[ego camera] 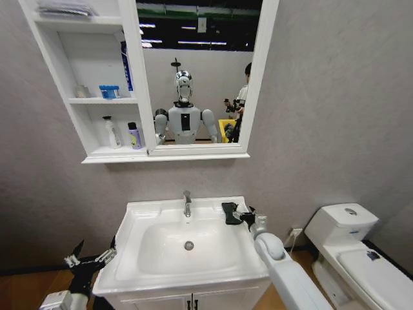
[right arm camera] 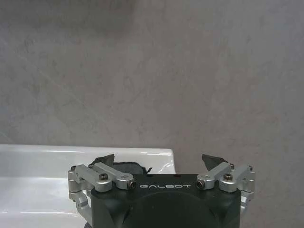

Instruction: Move facial cleanser and shampoo from washbasin to cabinet, then wipe washbasin with towel.

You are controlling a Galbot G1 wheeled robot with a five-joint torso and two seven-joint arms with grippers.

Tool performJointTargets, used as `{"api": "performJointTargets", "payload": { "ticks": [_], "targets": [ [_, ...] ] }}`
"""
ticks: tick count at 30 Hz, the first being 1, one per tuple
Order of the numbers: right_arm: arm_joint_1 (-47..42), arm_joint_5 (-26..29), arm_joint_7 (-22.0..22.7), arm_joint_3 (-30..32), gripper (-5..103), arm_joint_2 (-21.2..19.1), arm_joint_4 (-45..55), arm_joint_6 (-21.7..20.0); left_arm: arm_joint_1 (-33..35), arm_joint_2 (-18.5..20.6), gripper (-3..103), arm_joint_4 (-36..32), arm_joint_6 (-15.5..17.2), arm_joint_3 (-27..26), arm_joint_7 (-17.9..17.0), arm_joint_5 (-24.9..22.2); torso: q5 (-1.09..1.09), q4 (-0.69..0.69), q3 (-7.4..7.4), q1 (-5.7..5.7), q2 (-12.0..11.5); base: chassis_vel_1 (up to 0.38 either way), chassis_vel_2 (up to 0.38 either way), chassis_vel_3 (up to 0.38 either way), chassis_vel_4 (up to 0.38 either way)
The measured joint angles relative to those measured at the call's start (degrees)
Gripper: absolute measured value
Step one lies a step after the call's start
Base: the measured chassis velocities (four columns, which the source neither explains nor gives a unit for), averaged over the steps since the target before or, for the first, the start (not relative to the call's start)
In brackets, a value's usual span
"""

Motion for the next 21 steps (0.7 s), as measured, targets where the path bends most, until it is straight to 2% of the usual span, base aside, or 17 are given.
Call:
{"api": "performJointTargets", "payload": {
  "ticks": [2,3,4,6,7,11,16,21],
  "targets": [
    [-2.98,-0.98,0.77,1.38,100,0.44,2.95,-0.82,0.0,0.0,100,0.0,0.0,0.02,0.05,0.0,-0.01,0.0,0.0,0.0,0.0,0.0,0.0,0.0,0.0],
    [-6.51,-2.84,1.78,2.72,100,1.19,6.2,-1.3,0.0,0.01,100,0.0,0.01,0.02,0.04,0.0,0.04,-0.01,0.0,0.0,0.0,0.0,0.0,0.0,0.0],
    [-12.95,-7.43,3.06,4.91,100,3.12,12.44,-1.33,0.0,0.0,100,0.0,0.0,0.02,0.04,0.0,0.04,-0.01,0.0,0.0,0.0,0.0,0.0,0.0,0.0],
    [-15.53,-9.2,3.08,5.67,100,3.88,15.24,-1.34,0.0,0.0,100,0.0,0.01,0.02,0.04,0.0,0.03,-0.03,0.0,0.0,0.0,0.0,0.0,0.0,0.0],
    [-20.96,-12.24,3.13,6.9,100,5.55,21.42,-1.76,0.0,0.0,100,0.0,0.0,0.02,0.04,0.0,0.0,-0.03,-0.01,-0.01,0.0,0.0,0.0,0.0,0.0],
    [-27.58,-15.32,5.85,6.28,100,7.38,28.31,-1.97,0.0,0.0,100,0.0,0.01,0.02,0.04,0.0,0.0,-0.02,-0.01,-0.01,0.0,0.0,0.0,0.0,0.0],
    [-30.23,-18.66,7.58,4.94,100,8.52,30.56,-0.09,0.0,0.0,100,0.0,0.01,0.02,0.04,0.0,0.02,0.0,0.01,0.02,-0.02,0.02,-0.022,-0.013,0.025],
    [-30.95,-19.03,8.1,4.43,100,8.85,32.41,-0.09,-0.01,0.0,100,0.0,0.01,0.02,0.04,0.0,0.02,0.0,0.01,0.02,-0.02,0.094,-0.111,-0.088,0.096]
  ]
}}
